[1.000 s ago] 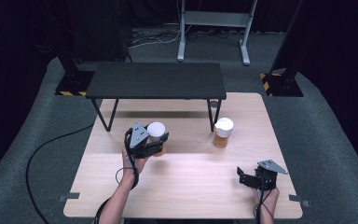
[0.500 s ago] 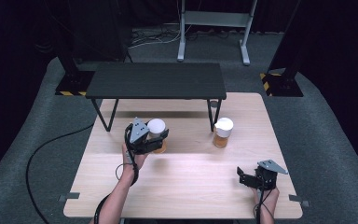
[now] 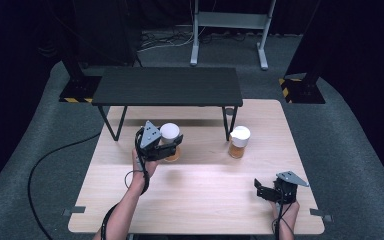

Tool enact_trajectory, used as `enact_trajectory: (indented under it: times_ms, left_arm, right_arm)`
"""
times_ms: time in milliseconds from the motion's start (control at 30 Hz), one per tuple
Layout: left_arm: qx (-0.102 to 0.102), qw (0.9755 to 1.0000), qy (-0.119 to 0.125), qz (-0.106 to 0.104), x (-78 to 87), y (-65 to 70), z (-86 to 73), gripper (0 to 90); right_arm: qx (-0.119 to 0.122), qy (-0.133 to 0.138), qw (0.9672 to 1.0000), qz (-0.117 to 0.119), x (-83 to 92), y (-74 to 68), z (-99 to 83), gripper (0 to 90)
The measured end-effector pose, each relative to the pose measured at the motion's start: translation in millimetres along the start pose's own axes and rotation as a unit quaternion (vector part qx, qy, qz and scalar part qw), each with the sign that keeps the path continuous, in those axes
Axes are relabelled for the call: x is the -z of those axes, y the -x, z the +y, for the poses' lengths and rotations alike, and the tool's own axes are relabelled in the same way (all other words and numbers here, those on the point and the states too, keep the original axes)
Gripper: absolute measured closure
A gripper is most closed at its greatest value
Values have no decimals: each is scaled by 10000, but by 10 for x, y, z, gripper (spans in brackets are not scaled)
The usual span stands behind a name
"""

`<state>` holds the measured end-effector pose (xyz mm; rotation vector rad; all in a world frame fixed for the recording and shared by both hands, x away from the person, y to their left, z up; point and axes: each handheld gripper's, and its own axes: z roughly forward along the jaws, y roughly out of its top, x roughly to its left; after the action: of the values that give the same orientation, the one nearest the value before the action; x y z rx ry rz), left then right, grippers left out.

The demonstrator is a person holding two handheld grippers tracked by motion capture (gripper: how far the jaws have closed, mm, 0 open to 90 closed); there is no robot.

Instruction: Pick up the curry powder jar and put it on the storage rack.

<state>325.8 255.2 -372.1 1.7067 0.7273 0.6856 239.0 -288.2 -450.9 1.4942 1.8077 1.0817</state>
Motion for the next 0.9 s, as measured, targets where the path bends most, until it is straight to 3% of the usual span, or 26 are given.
enact_trajectory:
  times_ms: [900]
  left_arm:
    - [-11, 9999, 71, -70, -56, -136, 213, 333]
  right_arm:
    - [8, -9, 10000, 0, -2, -2, 3, 21]
